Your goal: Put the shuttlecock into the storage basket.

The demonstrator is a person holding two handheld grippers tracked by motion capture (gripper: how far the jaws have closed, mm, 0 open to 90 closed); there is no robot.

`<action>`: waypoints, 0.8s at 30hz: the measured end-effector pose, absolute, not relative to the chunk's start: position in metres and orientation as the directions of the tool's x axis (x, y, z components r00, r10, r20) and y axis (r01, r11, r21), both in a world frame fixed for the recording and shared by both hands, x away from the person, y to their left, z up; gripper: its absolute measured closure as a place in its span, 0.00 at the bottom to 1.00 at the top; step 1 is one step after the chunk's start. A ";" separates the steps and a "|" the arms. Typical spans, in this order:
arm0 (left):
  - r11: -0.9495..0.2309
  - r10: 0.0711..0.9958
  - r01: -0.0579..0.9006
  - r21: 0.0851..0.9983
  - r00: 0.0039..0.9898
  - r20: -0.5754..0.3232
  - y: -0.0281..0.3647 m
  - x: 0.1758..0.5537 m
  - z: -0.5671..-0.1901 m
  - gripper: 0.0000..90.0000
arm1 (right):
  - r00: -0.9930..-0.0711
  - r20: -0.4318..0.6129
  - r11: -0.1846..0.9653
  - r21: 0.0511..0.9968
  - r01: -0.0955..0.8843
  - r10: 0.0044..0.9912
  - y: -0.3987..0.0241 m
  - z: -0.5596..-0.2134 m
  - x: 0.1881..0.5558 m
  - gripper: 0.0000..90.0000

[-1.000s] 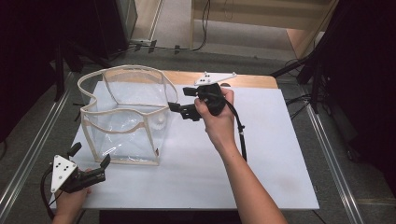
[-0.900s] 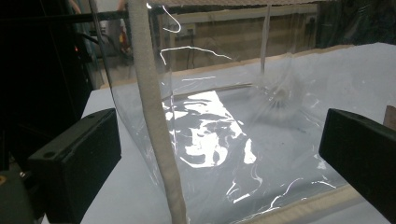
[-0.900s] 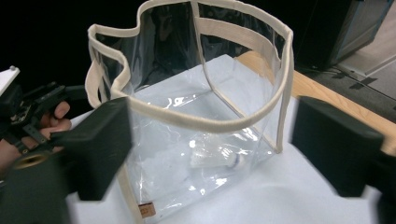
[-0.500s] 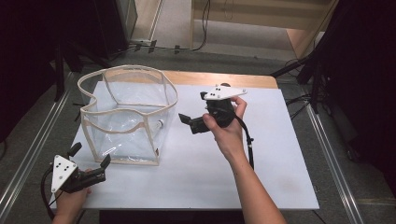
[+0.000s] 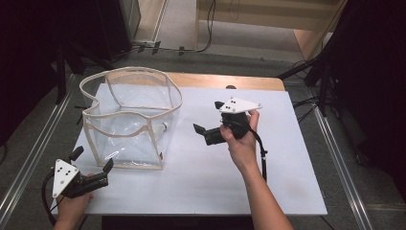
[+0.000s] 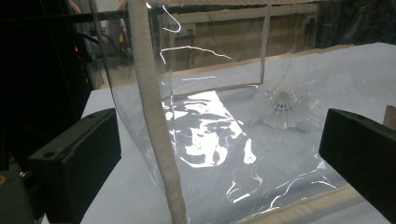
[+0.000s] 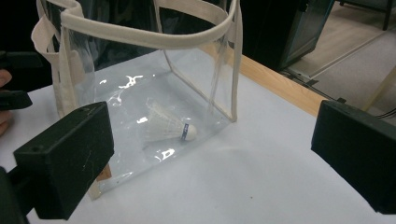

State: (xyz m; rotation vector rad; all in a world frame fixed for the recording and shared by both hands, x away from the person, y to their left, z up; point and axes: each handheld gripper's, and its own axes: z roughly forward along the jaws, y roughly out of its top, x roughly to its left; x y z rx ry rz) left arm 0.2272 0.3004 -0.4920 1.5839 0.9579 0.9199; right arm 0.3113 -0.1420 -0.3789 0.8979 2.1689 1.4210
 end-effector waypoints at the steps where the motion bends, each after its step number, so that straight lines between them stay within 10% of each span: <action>1: -0.159 0.915 0.133 0.978 0.391 0.096 0.300 0.227 -0.492 0.00 | -0.712 0.020 0.278 0.913 0.299 0.702 -0.143 -0.380 0.310 0.00; 24: -0.159 0.916 0.133 0.978 0.390 0.096 0.300 0.227 -0.492 0.00 | -0.686 0.002 0.283 0.910 0.303 0.728 -0.178 -0.411 0.290 0.00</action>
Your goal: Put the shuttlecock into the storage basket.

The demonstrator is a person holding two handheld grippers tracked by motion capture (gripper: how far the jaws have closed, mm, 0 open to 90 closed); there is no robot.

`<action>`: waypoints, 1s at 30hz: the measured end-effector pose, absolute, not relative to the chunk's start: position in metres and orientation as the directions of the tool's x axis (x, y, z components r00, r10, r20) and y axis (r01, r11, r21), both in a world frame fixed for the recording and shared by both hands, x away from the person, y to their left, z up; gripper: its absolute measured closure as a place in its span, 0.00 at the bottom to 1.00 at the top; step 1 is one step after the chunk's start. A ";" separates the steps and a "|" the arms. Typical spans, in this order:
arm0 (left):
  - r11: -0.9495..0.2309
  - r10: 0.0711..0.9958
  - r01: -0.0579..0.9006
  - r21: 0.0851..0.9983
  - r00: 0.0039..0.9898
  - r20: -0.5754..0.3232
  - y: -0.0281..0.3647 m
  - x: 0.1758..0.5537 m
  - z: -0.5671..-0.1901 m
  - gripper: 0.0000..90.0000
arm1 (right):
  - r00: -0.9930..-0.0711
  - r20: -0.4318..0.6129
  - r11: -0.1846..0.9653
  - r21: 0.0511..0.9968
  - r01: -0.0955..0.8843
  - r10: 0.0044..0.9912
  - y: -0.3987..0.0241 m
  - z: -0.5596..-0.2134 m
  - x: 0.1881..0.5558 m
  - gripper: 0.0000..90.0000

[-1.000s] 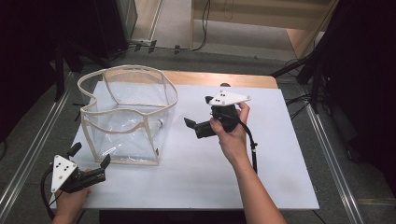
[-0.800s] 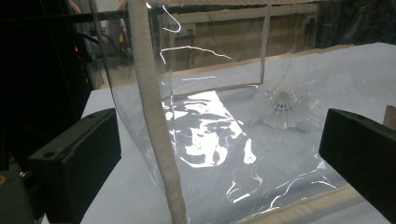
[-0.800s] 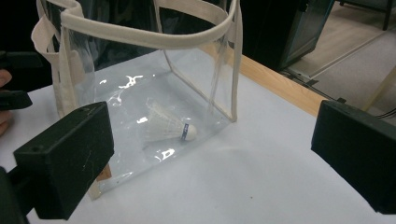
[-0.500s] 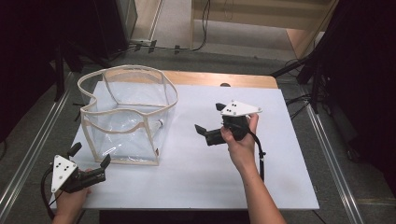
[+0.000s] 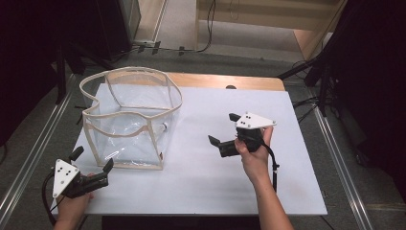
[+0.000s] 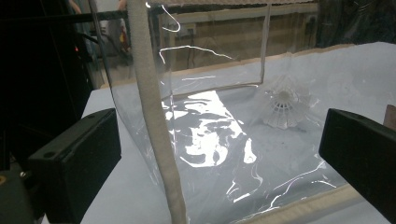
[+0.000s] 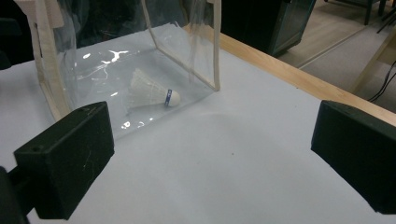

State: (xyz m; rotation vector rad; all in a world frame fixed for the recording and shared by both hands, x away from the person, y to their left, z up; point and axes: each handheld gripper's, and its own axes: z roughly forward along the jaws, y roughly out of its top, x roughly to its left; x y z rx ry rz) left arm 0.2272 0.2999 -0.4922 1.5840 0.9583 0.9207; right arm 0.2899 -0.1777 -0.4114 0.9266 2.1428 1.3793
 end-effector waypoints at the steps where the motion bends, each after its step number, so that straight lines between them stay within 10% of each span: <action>1: -0.159 0.916 0.133 0.978 0.390 0.096 0.300 0.227 -0.492 0.00 | -0.684 0.004 0.282 0.909 0.305 0.729 -0.179 -0.412 0.289 0.00; 30: -0.167 0.915 0.133 0.977 0.390 0.104 0.300 0.227 -0.492 0.00 | -0.609 0.030 0.238 0.905 0.354 0.792 -0.232 -0.449 0.267 0.00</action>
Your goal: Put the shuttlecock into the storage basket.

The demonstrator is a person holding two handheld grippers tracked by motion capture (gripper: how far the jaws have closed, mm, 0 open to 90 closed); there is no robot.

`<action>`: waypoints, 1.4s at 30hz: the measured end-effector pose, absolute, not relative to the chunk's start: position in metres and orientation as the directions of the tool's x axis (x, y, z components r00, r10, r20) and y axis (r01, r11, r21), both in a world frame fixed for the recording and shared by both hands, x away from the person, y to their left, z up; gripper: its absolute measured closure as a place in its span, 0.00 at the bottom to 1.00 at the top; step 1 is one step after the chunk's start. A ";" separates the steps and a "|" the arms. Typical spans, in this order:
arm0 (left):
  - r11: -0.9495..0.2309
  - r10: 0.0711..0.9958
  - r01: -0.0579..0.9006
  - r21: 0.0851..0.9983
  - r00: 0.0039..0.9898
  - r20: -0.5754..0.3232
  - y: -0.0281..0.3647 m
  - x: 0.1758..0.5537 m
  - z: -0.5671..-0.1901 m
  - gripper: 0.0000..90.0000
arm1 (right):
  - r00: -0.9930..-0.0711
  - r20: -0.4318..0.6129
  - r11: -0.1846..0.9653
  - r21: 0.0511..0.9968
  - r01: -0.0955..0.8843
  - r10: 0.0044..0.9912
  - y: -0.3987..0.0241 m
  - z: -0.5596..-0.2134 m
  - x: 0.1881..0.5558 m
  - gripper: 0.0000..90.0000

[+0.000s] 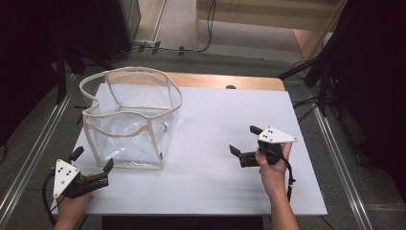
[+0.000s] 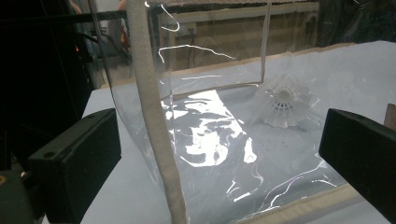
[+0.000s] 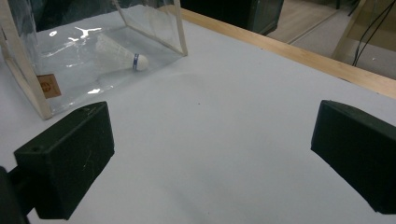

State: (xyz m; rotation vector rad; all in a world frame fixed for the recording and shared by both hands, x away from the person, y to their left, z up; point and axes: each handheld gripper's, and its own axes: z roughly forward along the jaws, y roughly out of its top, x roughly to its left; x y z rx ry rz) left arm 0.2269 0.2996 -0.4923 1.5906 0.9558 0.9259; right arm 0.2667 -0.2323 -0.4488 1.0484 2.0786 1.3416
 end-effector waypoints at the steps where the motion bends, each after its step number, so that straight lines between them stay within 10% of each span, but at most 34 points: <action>1: -0.168 0.915 0.133 0.977 0.390 0.104 0.300 0.227 -0.492 0.00 | -0.604 0.029 0.235 0.905 0.354 0.796 -0.234 -0.450 0.266 0.00; 42: -0.172 0.916 0.133 0.976 0.387 0.108 0.299 0.226 -0.492 0.00 | -0.461 0.078 0.149 0.888 0.435 0.884 -0.318 -0.491 0.238 0.00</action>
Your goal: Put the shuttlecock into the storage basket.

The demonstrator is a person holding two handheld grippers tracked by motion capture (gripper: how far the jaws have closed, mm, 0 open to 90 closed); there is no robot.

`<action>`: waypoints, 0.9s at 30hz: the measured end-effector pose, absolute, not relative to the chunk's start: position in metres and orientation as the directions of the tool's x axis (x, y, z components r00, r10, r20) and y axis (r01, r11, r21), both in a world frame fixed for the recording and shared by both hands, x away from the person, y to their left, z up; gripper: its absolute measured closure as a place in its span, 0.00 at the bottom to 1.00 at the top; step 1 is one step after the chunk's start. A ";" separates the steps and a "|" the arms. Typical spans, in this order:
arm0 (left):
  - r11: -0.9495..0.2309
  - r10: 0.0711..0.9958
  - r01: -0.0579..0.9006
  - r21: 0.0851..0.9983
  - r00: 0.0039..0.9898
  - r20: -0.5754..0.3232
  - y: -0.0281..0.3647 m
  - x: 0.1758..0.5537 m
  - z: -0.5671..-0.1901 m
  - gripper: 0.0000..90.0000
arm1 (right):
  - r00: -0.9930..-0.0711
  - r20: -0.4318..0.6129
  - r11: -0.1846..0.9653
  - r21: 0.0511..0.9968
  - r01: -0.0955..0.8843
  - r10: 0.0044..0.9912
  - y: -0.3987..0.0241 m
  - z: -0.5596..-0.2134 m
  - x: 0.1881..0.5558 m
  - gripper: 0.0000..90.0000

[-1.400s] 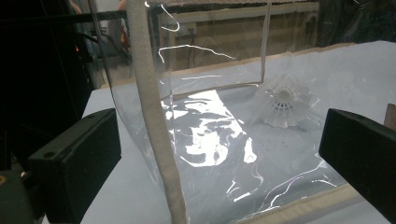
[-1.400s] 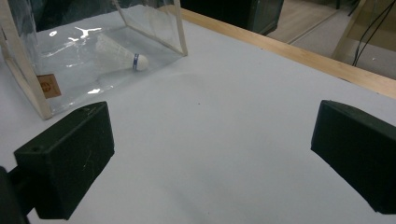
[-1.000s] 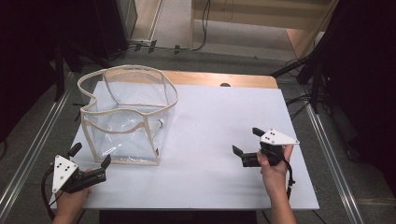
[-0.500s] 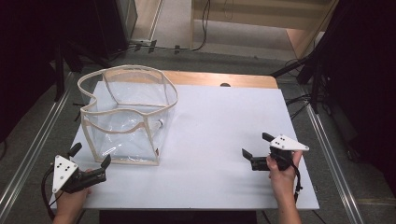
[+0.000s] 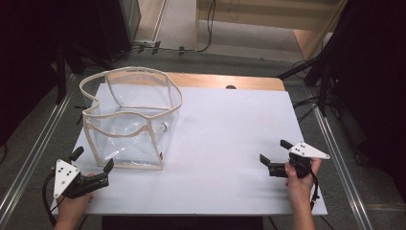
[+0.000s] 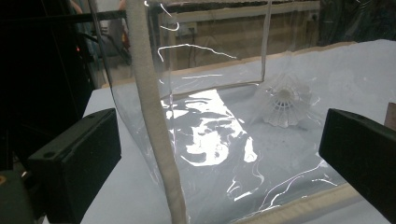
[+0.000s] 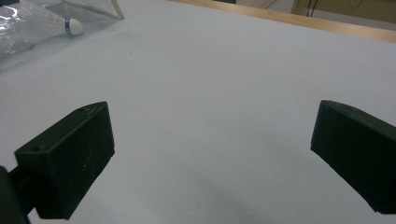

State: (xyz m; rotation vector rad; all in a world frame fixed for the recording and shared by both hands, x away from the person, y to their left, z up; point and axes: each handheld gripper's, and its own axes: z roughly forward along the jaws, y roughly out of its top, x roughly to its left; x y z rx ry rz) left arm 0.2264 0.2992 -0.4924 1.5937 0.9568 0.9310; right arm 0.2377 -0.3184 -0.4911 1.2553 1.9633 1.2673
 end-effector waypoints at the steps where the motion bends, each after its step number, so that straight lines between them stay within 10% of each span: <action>1: -0.171 0.916 0.134 0.976 0.387 0.107 0.299 0.226 -0.492 0.00 | -0.455 0.079 0.145 0.888 0.437 0.887 -0.320 -0.491 0.237 0.00; 27: -0.153 0.918 0.132 0.979 0.386 0.091 0.301 0.227 -0.492 0.00 | -0.380 0.125 0.054 0.902 0.429 0.916 -0.354 -0.507 0.222 0.00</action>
